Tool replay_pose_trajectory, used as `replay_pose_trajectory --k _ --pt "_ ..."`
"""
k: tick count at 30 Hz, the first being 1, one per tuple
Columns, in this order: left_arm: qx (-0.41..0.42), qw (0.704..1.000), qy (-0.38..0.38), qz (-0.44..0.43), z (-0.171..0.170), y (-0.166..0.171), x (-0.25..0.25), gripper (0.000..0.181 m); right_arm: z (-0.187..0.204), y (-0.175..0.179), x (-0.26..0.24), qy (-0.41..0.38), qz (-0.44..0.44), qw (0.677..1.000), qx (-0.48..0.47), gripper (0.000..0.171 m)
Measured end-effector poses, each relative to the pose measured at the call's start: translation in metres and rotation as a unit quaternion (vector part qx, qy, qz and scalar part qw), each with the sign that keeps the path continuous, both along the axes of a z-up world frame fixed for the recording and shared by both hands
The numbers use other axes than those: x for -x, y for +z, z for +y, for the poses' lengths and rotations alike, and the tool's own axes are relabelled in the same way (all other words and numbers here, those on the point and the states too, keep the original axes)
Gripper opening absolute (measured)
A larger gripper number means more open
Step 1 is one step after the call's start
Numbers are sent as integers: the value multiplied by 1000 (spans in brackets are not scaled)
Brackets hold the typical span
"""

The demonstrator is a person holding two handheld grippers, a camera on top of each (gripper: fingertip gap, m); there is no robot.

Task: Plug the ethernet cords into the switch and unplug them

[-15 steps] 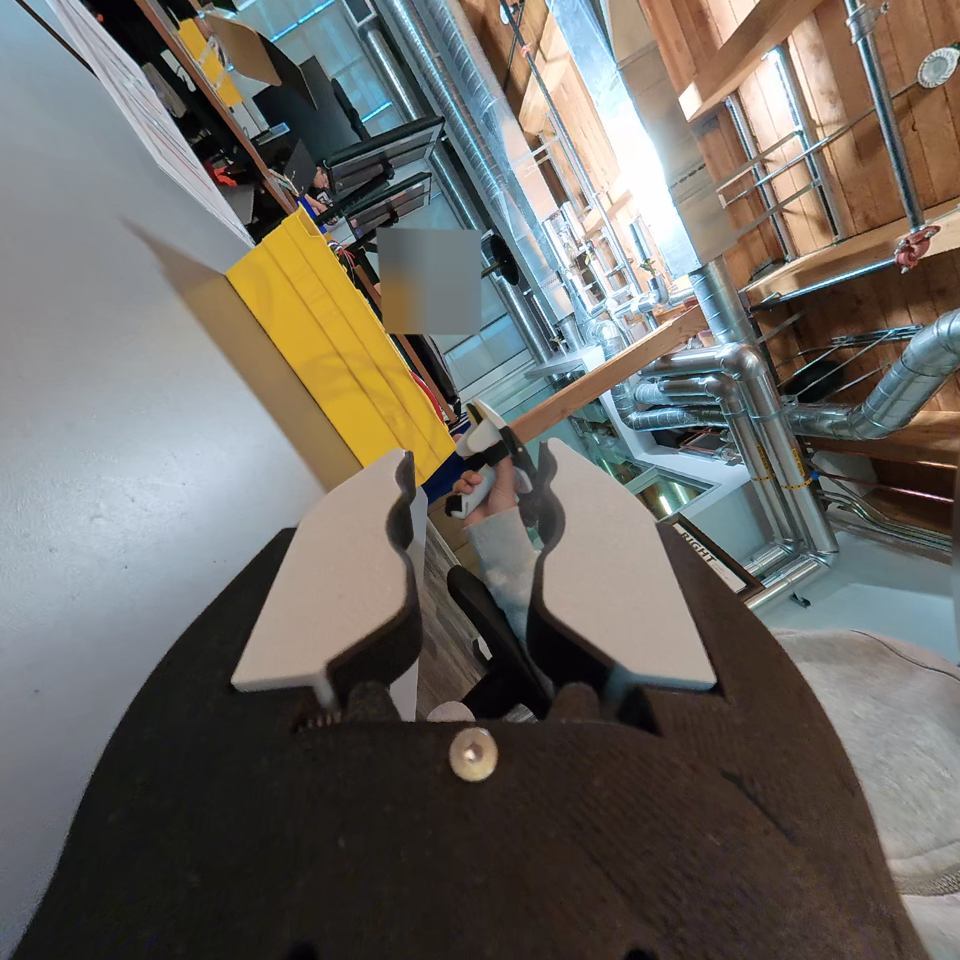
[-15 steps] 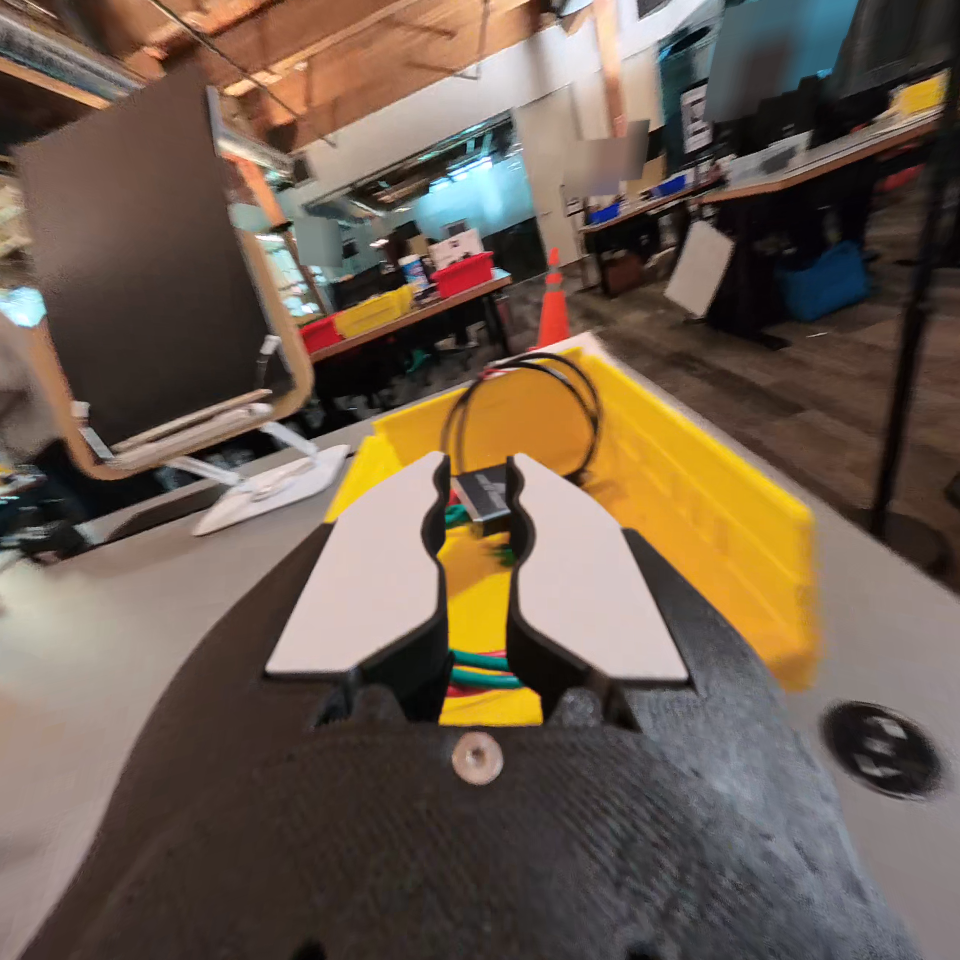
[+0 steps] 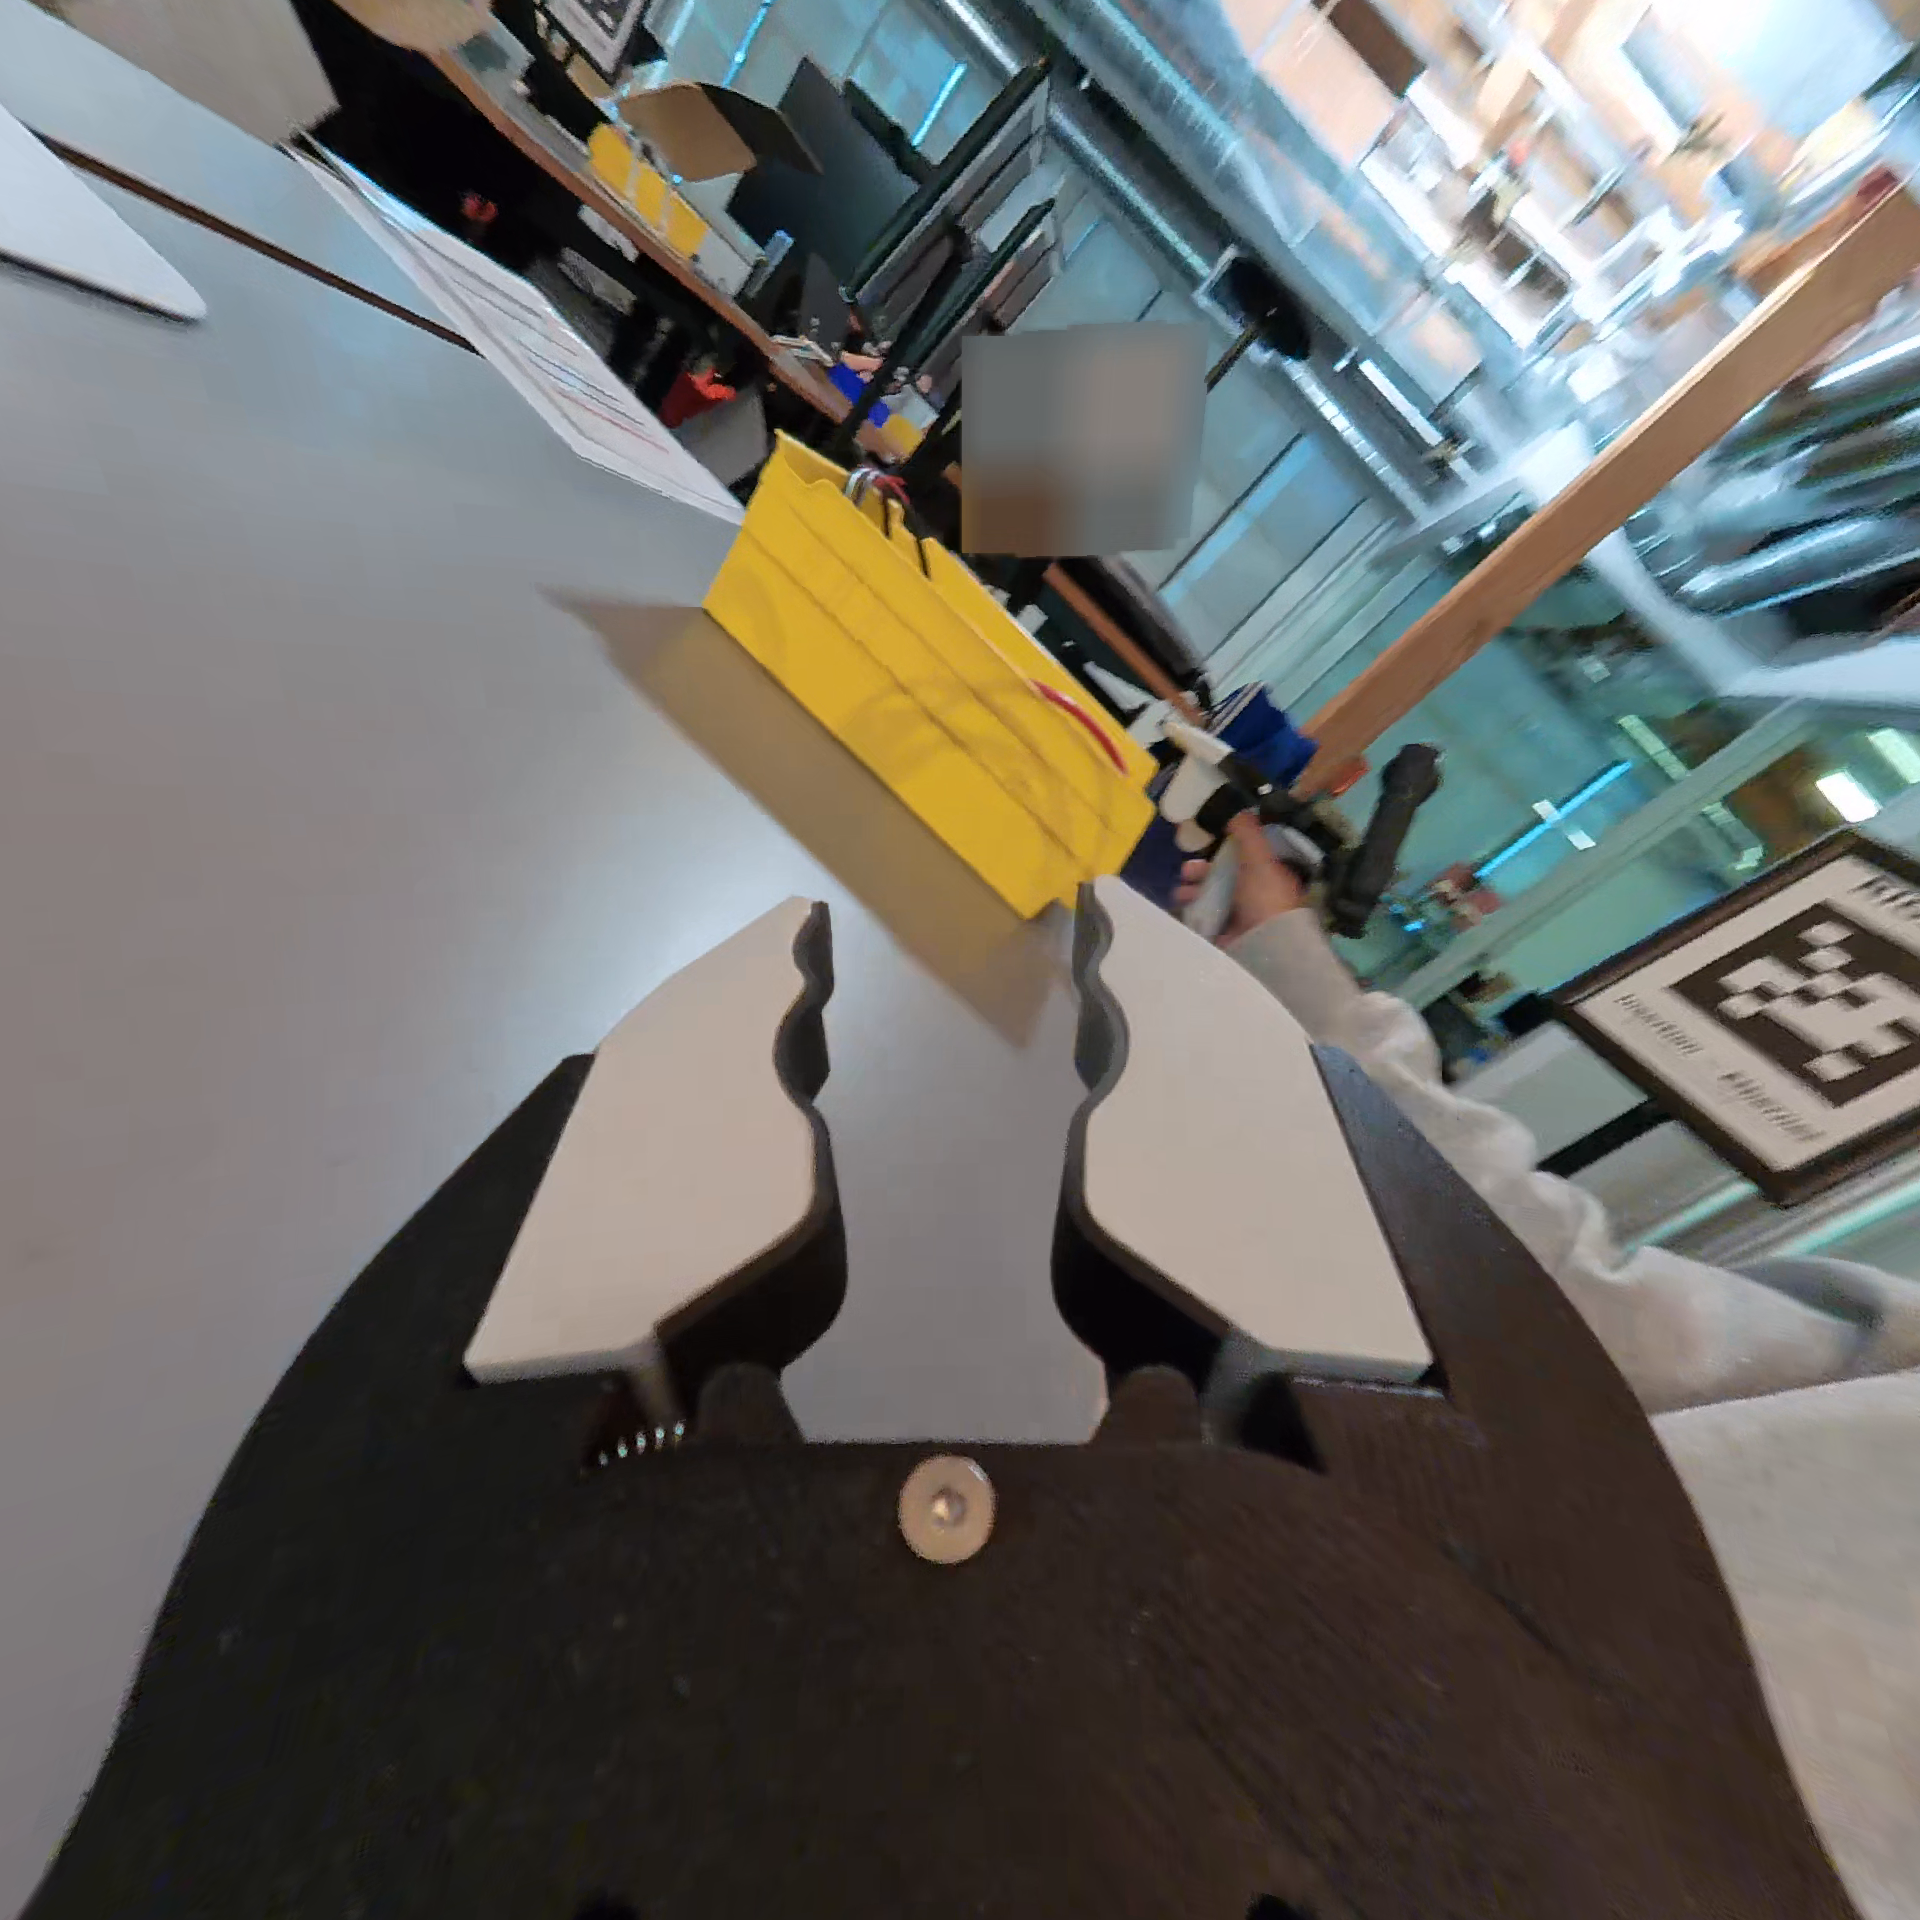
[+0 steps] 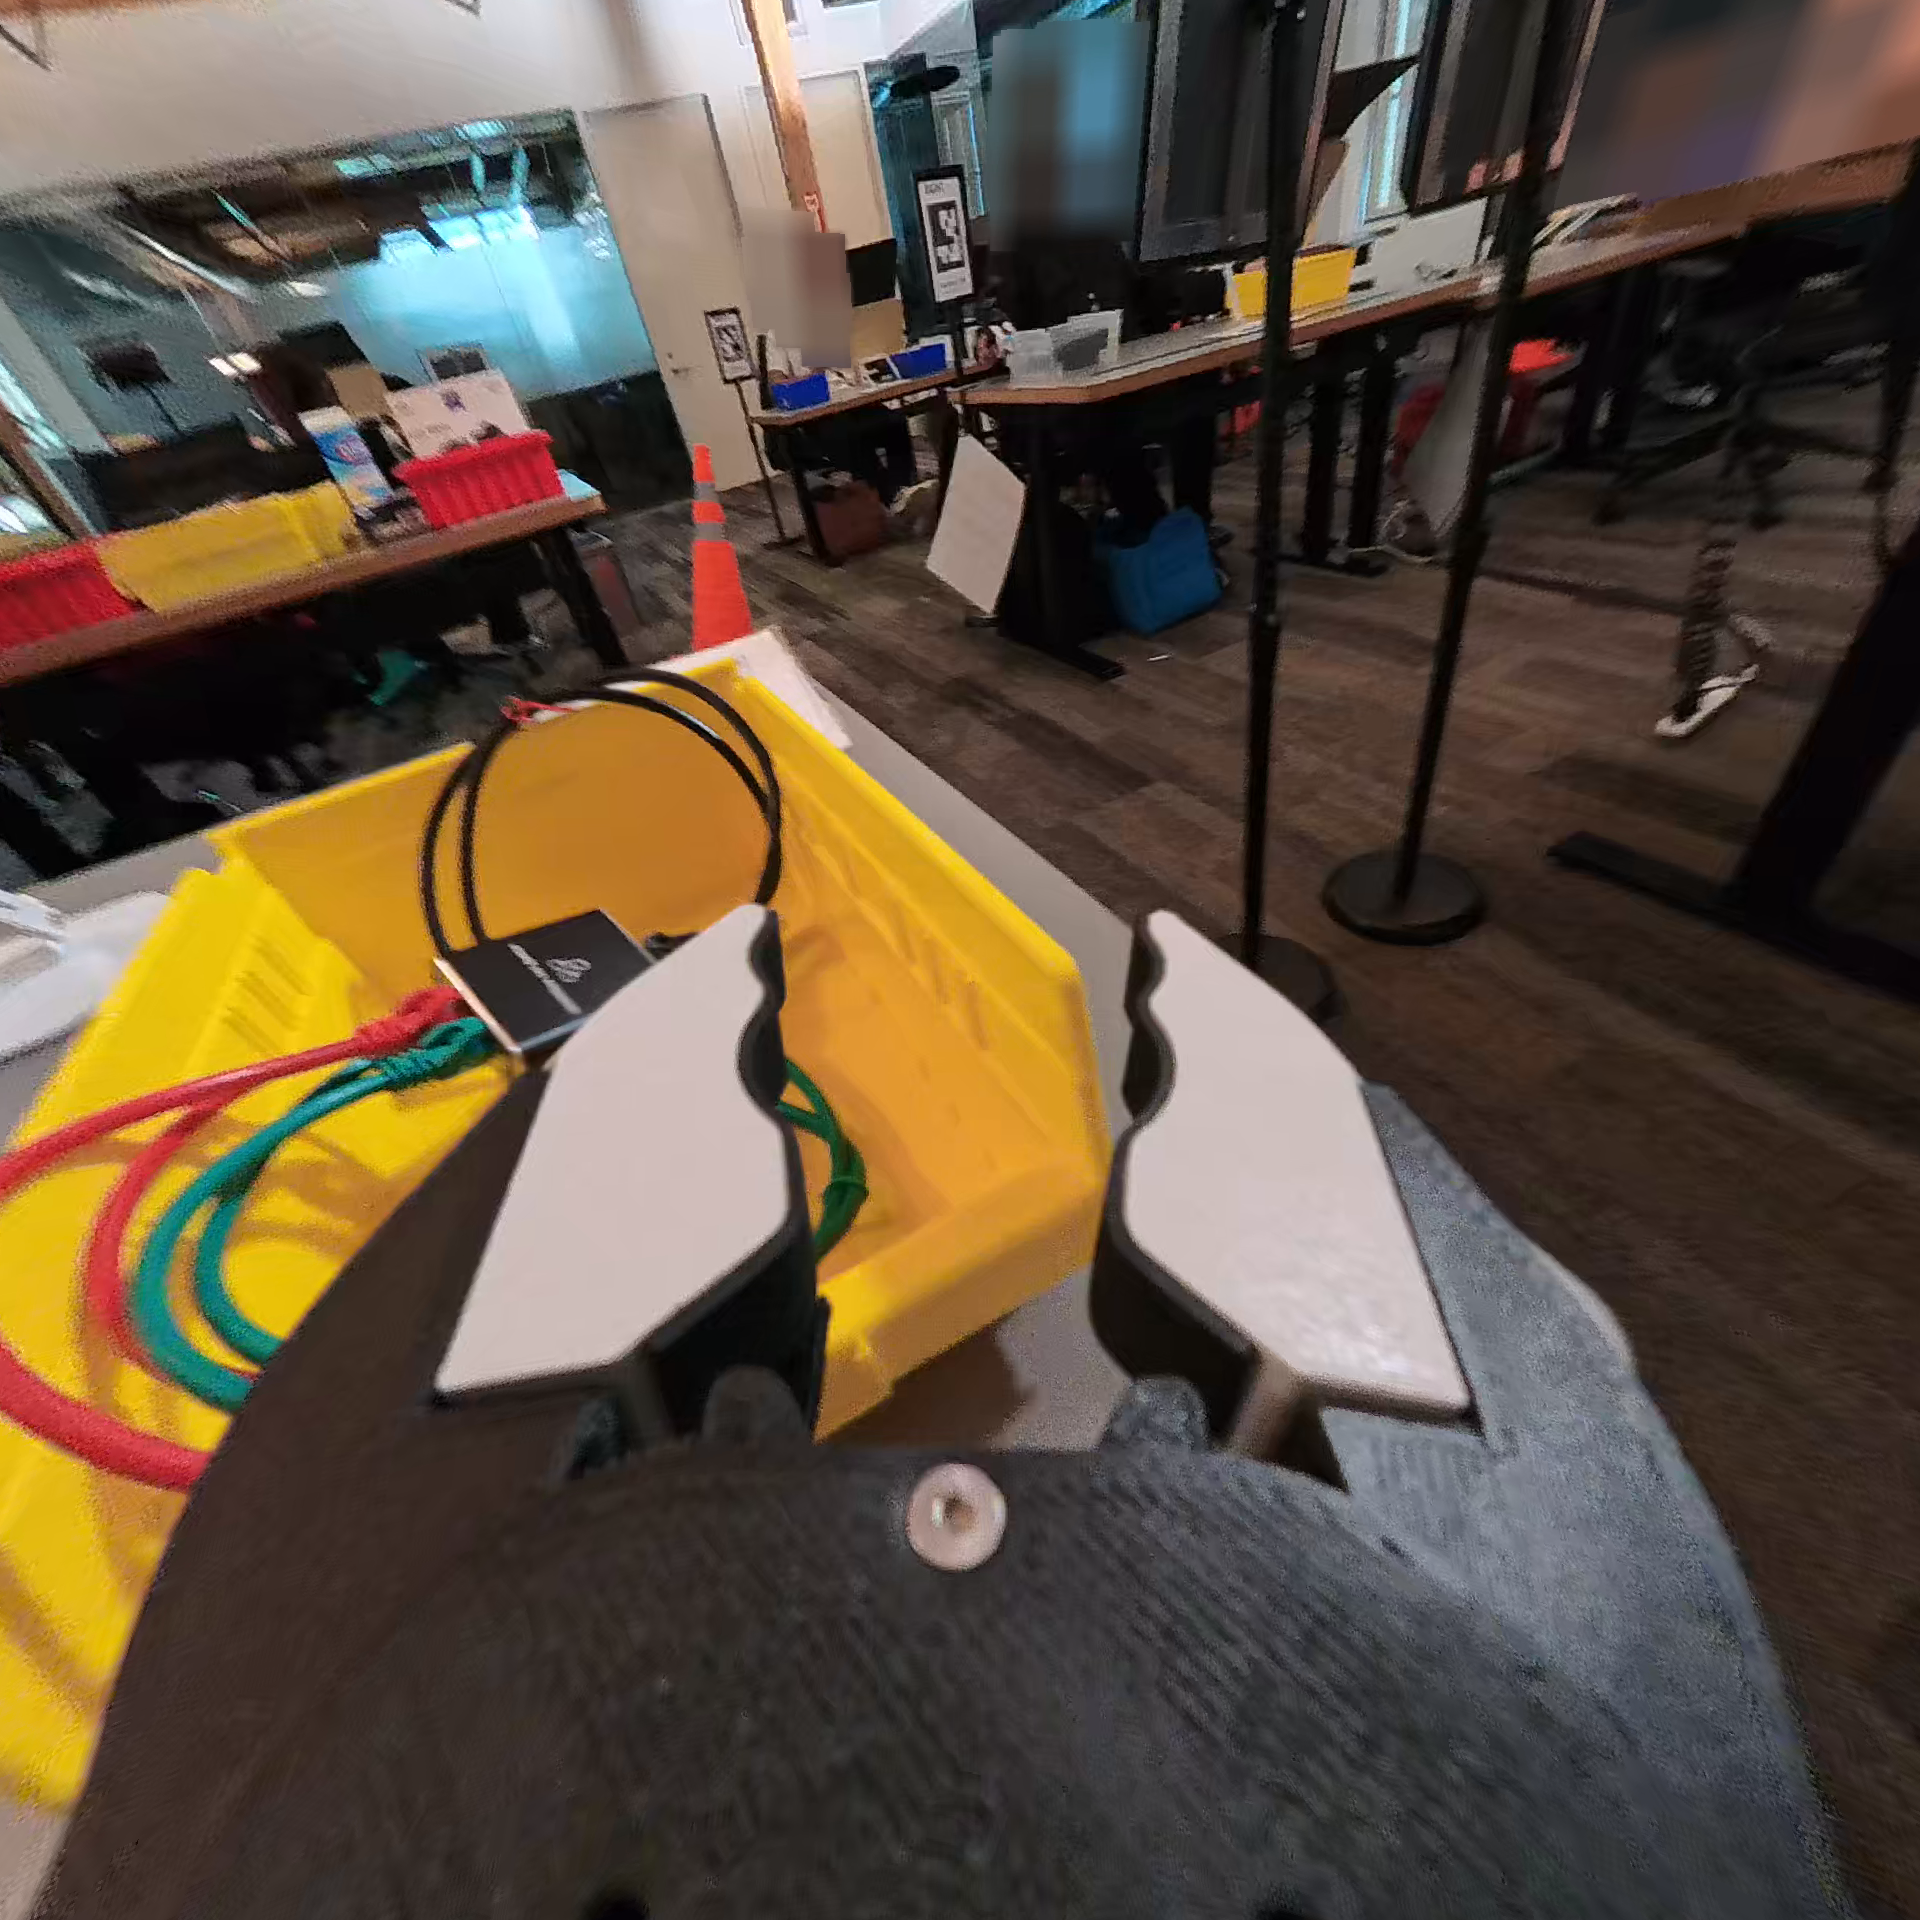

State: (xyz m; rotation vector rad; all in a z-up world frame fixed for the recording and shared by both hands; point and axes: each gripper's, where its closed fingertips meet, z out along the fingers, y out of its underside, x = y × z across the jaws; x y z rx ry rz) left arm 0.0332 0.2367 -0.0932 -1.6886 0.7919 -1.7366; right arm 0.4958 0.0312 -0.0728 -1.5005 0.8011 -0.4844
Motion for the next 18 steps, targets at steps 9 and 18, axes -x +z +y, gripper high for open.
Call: replay_pose_trajectory --k 9,18 --pt "69 988 106 -91 40 4 34 46 5 -35 -29 23 28 995 90 77" --pt "128 984 55 -111 37 4 23 53 19 -48 -33 46 41 991 120 94"
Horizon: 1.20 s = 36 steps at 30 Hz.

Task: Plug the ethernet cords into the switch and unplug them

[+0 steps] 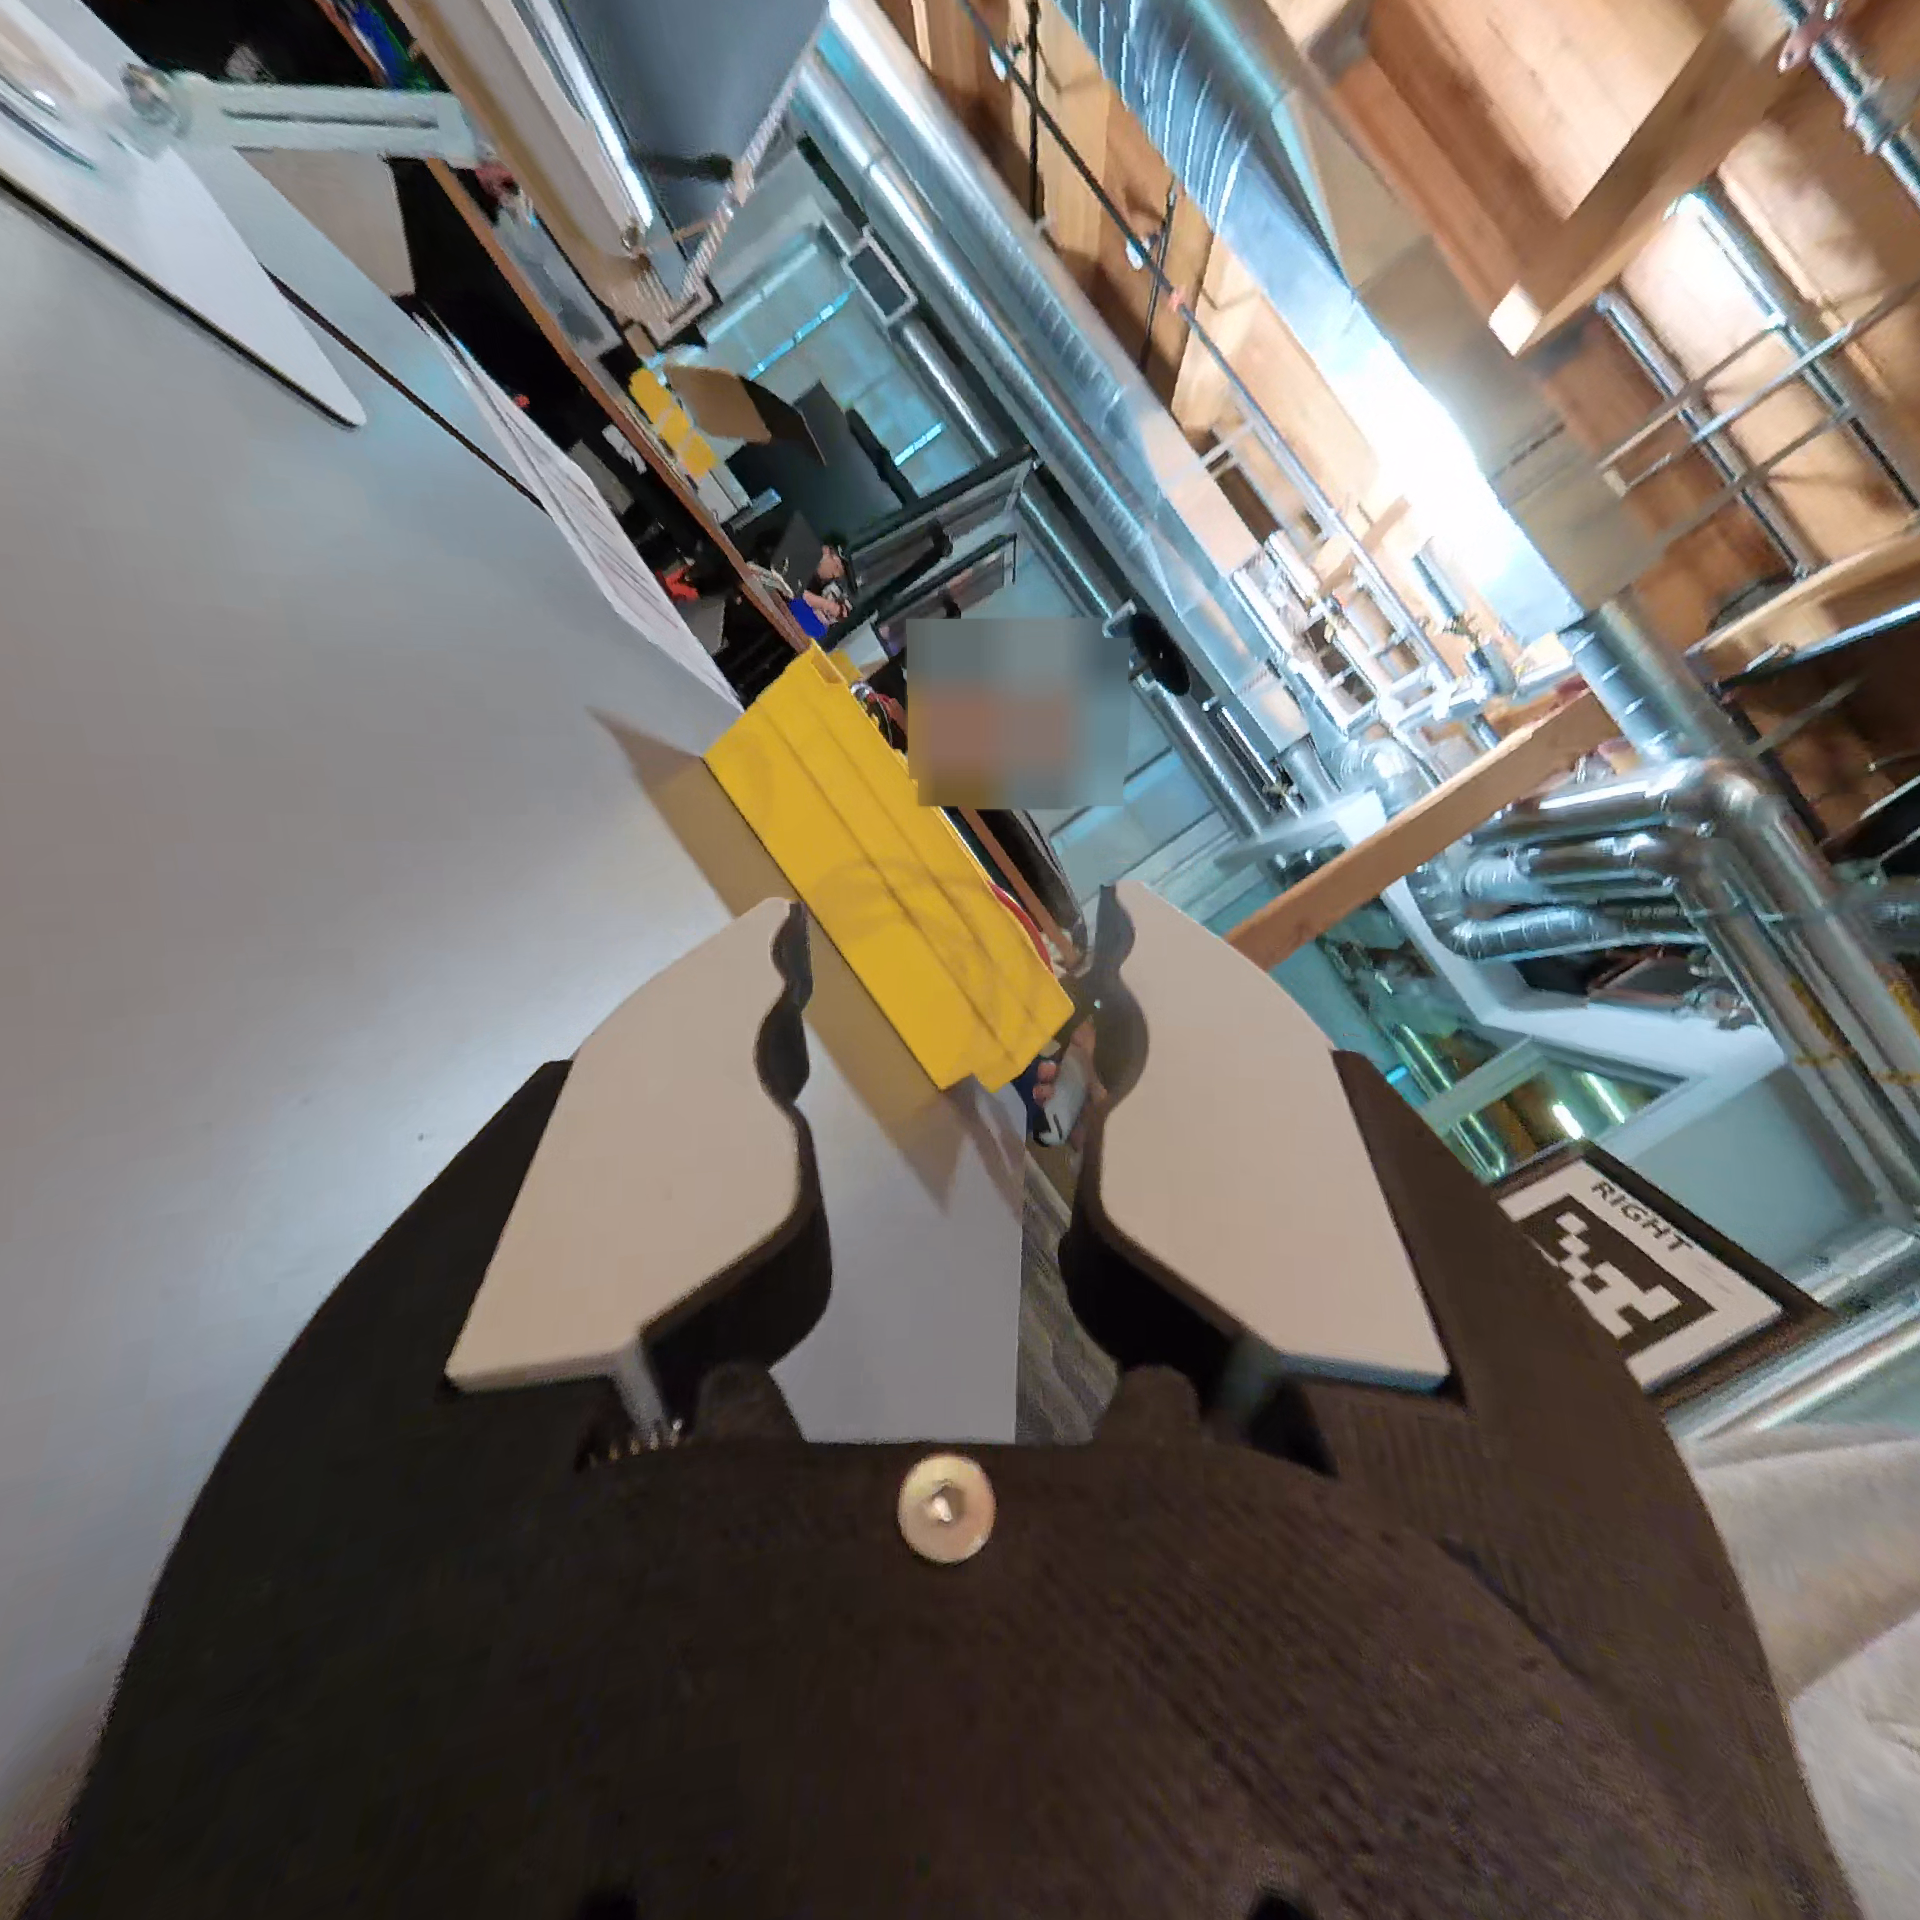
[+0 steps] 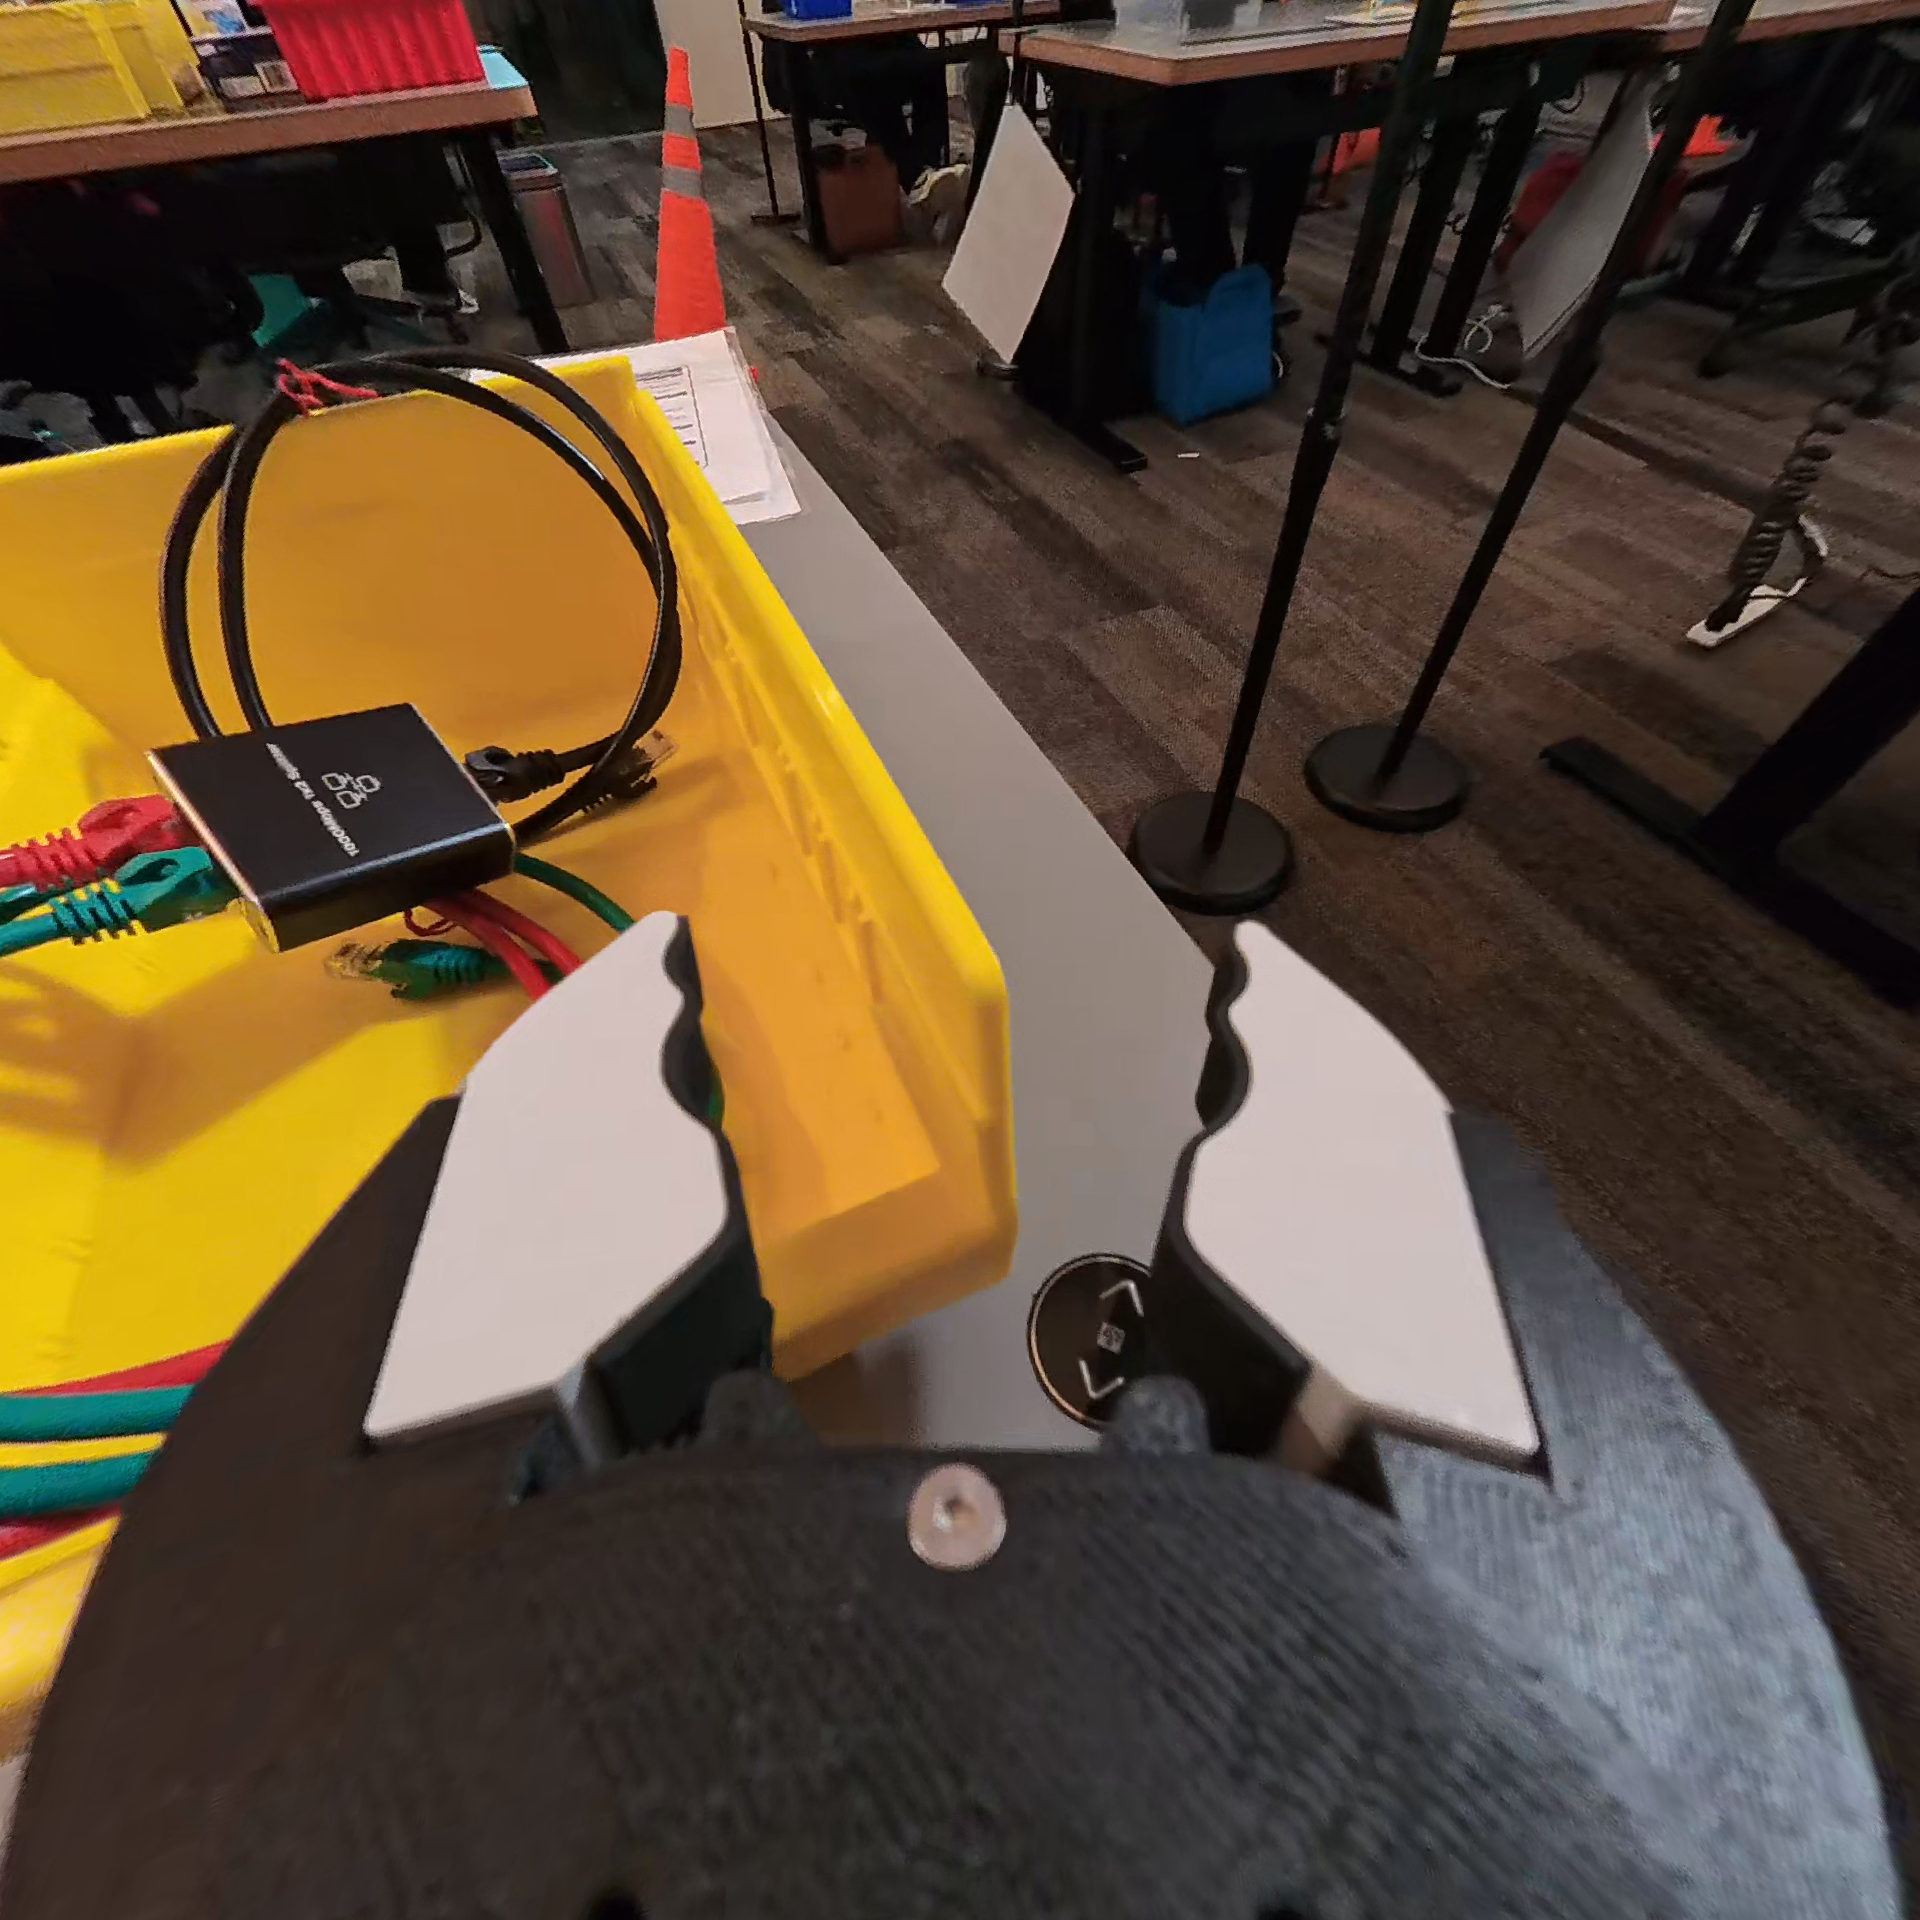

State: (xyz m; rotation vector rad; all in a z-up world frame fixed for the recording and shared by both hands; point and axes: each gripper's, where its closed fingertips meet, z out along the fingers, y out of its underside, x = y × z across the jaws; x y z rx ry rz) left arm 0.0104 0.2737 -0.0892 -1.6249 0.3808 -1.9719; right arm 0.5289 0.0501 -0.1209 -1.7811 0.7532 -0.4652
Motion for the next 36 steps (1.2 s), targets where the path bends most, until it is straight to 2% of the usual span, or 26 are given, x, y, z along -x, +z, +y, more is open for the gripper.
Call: replay_pose_trajectory --k 4,8,11,13,17,22,25,27,31,36 --pt "-5 1000 -30 0 -9 8 0 54 4 -3 1 8 21 1000 -22 100" --pt "4 999 -28 -23 -8 17 10 54 11 -4 7 28 32 998 -41 96" --pt "5 1000 -13 -21 -1 16 15 54 17 -2 17 56 41 996 -48 66" --pt "6 1000 -9 -23 3 16 17 54 14 -2 15 48 49 996 -56 57" --pt "14 1000 -9 -26 6 15 17 55 8 -4 20 72 112 988 -78 16" --pt "25 999 -26 -24 4 11 9 56 14 2 34 124 89 986 -61 6" --pt "27 999 -38 -20 -1 9 4 57 14 6 32 117 72 989 -62 6" --pt "29 998 -44 -20 -4 9 2 57 14 20 31 116 63 985 -112 10" --pt "35 998 -56 -21 -8 8 -1 59 3 40 20 85 42 978 -188 35" --pt "32 997 -74 -12 -15 6 -8 61 5 38 16 77 46 975 -202 55"
